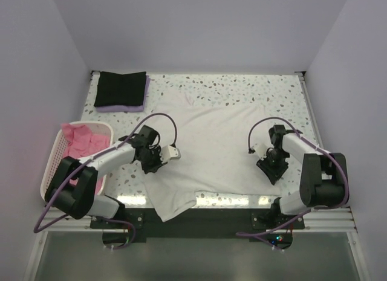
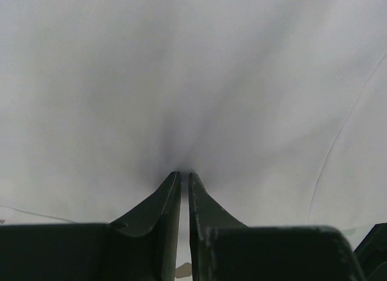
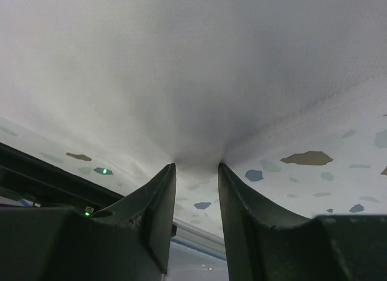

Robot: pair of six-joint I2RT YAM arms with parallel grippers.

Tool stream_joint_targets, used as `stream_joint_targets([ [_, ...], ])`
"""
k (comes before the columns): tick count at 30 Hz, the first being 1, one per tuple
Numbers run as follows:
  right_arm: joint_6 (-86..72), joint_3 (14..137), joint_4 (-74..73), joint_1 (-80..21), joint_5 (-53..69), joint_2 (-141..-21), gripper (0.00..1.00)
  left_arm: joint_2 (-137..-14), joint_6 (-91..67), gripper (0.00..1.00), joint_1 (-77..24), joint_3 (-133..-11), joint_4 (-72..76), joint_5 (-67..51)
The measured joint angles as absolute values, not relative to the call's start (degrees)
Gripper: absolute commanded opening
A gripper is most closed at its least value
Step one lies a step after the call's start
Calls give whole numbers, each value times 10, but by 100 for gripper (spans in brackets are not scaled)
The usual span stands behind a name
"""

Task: Fold and stack the t-shirts
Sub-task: Flatten the tshirt out

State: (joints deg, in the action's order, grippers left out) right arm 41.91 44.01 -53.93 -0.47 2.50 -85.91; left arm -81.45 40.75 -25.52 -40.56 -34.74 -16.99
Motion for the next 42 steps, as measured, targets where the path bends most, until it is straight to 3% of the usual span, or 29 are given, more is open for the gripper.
stream_joint_targets([
  [6,442,450,-593,-5,41,-832,38,-796,427,21,-255,-399,-366,-158],
  [12,435,551,-618,-5,71,-832,40,-805,404,21,-253,-442,-397,-165],
  [16,422,587,-602,-5,71,-858,40,-852,370,31,-231,-486,-378,-183],
  [23,414,569,-555,-5,60,-932,40,-901,333,30,-201,-491,-361,-191],
  [35,431,516,-538,-9,20,-940,37,-884,336,30,-200,-471,-345,-189],
  [42,452,522,-597,-12,56,-937,39,-870,362,39,-200,-470,-388,-203],
])
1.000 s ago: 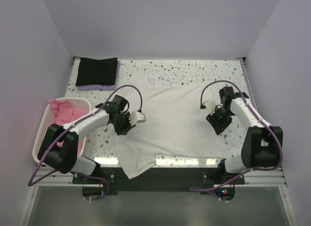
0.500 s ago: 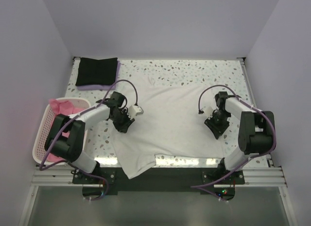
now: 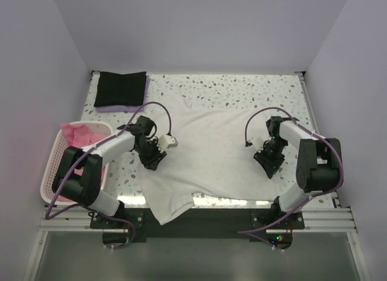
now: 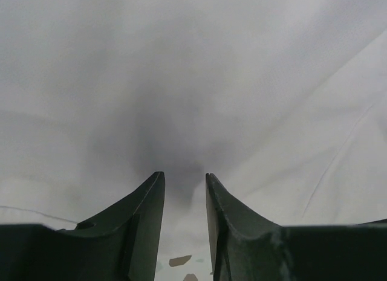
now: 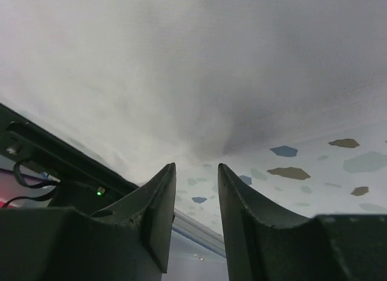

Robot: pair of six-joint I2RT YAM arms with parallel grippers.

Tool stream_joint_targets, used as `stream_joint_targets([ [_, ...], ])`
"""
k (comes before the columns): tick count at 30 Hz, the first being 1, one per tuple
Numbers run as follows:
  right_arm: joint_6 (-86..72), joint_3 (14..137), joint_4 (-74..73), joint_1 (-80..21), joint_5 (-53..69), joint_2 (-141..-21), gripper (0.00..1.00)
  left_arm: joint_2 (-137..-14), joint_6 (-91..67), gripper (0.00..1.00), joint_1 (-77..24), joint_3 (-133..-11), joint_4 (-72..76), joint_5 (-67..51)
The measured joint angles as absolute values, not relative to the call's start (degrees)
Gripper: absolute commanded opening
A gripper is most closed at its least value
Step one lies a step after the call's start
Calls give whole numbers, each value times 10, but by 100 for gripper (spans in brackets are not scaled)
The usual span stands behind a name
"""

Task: Fold and stack the t-shirts
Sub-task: Flatten the tshirt out

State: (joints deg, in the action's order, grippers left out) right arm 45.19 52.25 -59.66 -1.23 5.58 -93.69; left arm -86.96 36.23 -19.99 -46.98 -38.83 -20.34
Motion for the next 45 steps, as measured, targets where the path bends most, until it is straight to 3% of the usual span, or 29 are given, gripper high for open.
stream_joint_targets([
  [4,448,603,-641,-12,90,-937,45,-867,357,48,-199,-530,-426,-213],
  [10,411,810,-627,-5,119,-980,49,-890,322,58,-170,-725,-372,-225],
  [23,300,1082,-516,34,100,-1237,46,-1133,202,59,-95,-984,-259,-223],
  [30,281,1134,-484,34,100,-1334,45,-1226,175,59,-88,-1048,-258,-216],
  [40,275,1174,-464,34,101,-1369,44,-1288,170,59,-72,-1070,-264,-211],
  [45,286,1174,-465,34,113,-1370,37,-1315,170,60,-71,-1098,-268,-206],
])
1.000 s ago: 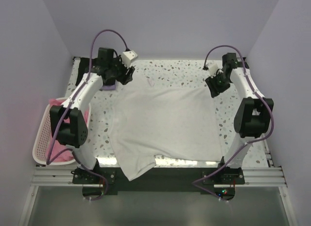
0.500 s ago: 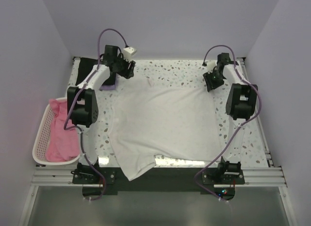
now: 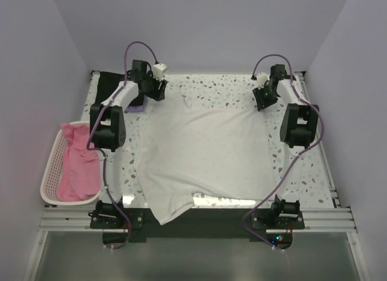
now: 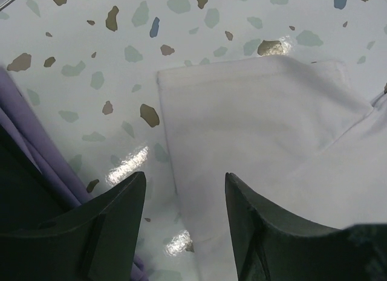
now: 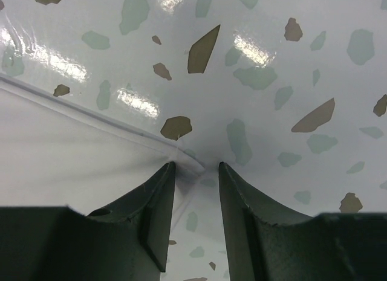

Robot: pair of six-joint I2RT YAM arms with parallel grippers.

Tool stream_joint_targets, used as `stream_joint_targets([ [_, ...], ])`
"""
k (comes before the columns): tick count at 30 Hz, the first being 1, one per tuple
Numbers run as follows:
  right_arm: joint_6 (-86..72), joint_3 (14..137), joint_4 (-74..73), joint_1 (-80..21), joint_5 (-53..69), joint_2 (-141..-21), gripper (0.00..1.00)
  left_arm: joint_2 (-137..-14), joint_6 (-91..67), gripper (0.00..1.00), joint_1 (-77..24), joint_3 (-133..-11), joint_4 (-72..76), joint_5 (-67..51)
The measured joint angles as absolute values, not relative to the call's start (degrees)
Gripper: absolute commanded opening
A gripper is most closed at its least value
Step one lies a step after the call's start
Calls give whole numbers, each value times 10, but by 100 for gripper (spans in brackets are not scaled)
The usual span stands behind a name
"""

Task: Fold and stack the t-shirts
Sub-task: Flatten the tshirt out, then fold the tshirt

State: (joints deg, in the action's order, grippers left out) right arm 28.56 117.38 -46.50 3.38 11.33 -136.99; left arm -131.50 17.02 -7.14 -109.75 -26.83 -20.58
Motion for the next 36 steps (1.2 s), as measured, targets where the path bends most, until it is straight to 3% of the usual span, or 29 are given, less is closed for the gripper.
stream_joint_targets([
  [3,296,1171,-465,34,120,-1370,33,-1331,170,61,-71,-1115,-269,-205],
  [6,305,1169,-465,33,128,-1370,20,-1345,171,59,-71,-1125,-270,-201],
  [16,320,1169,-467,32,132,-1370,0,-1388,175,55,-71,-1146,-283,-187],
  [36,327,1169,-468,31,130,-1370,0,-1441,182,25,-79,-1233,-306,-209],
])
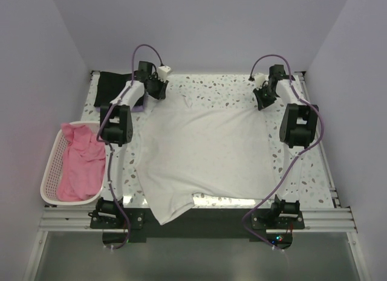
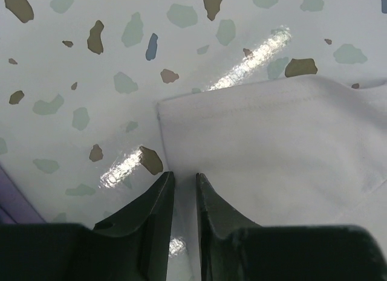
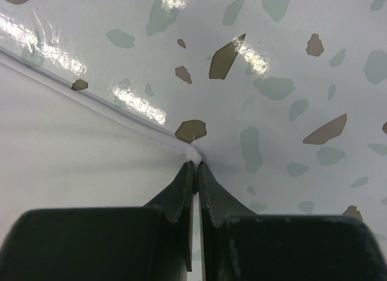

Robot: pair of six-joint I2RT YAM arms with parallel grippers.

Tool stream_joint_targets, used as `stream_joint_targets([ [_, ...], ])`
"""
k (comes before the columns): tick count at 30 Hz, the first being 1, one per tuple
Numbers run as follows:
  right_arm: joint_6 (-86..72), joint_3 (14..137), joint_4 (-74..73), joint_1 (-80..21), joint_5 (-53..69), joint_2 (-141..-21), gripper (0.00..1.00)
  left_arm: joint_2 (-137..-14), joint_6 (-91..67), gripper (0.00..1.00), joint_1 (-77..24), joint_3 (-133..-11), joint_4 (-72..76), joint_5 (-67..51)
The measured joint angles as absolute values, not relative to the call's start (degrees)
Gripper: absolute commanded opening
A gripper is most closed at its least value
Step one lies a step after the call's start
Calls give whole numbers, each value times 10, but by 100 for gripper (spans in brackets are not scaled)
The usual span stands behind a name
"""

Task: Fold and stack the t-shirts
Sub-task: Fold the tshirt

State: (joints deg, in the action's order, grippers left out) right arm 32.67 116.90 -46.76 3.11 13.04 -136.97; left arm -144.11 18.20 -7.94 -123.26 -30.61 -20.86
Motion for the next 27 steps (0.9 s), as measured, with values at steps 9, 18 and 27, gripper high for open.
stream_joint_targets([
  [9,326,1169,-468,31,130,-1369,0,-1456,184,0,-80,-1256,-310,-227],
  [18,326,1171,-469,31,126,-1367,0,-1444,175,0,-78,-1254,-310,-245],
  [27,328,1170,-482,31,128,-1331,0,-1315,188,0,-75,-1201,-308,-303],
])
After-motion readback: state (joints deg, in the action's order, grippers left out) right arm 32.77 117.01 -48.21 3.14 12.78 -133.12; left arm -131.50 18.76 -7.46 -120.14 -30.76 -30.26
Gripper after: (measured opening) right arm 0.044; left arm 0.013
